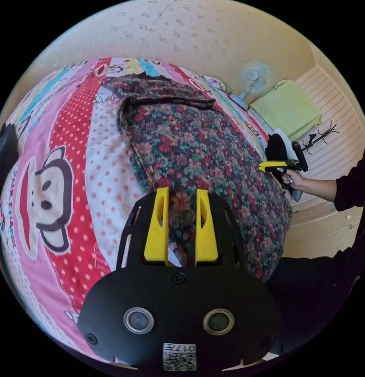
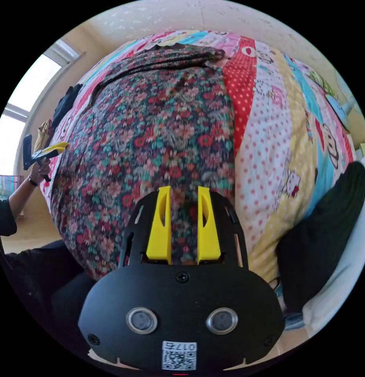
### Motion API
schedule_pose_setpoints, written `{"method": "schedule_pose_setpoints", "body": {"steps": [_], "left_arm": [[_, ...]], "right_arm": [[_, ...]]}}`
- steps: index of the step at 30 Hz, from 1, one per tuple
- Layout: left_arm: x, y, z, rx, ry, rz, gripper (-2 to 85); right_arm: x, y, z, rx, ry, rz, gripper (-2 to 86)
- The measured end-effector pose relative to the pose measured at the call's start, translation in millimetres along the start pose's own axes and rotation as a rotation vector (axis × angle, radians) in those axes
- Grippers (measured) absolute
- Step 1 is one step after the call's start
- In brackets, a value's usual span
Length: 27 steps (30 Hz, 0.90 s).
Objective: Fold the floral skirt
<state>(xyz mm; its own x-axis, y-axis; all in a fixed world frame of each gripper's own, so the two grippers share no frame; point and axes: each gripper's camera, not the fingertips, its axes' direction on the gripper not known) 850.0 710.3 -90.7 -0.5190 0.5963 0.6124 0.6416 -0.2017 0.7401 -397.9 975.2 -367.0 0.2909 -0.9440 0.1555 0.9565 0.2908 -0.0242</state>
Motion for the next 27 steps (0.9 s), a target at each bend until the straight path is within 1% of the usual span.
{"method": "schedule_pose_setpoints", "body": {"steps": [2,3,6,9,10,12,14,15,18,22,27], "left_arm": [[9.4,51.9,-25.8,-0.026,0.043,-0.062,10.8],[11.8,81.3,-43.4,-0.047,0.080,-0.138,10.8],[16.8,133.7,-76.0,-0.088,0.194,-0.290,10.8],[28.2,157.1,-91.9,-0.163,0.184,-0.337,11.7],[30.7,159.2,-92.5,-0.189,0.182,-0.327,12.0],[38.9,162.4,-89.9,-0.307,0.175,-0.272,12.4],[43.2,159.5,-84.1,-0.361,0.181,-0.239,12.7],[45.0,155.5,-78.8,-0.381,0.178,-0.234,13.0],[47.3,140.3,-67.1,-0.377,0.153,-0.233,13.3],[41.9,119.3,-54.5,-0.405,0.116,-0.176,13.4],[26.3,86.7,-56.8,-0.284,0.130,-0.251,12.3]], "right_arm": [[9.1,48.3,-15.1,-0.095,-0.080,0.071,12.0],[11.4,58.5,-19.8,-0.115,-0.091,0.087,12.1],[23.4,99.1,-42.0,-0.197,-0.119,0.143,12.1],[36.5,123.1,-58.3,-0.240,-0.097,0.159,11.3],[42.4,128.1,-65.0,-0.243,-0.106,0.165,11.4],[52.2,132.2,-73.2,-0.245,-0.169,0.183,11.8],[61.1,134.8,-78.8,-0.260,-0.243,0.190,12.0],[62.2,135.0,-79.7,-0.266,-0.249,0.185,12.0],[65.5,133.0,-87.1,-0.281,-0.262,0.166,11.8],[65.8,130.1,-102.7,-0.305,-0.275,0.162,11.8],[65.7,130.5,-116.2,-0.362,-0.268,0.162,11.7]]}}
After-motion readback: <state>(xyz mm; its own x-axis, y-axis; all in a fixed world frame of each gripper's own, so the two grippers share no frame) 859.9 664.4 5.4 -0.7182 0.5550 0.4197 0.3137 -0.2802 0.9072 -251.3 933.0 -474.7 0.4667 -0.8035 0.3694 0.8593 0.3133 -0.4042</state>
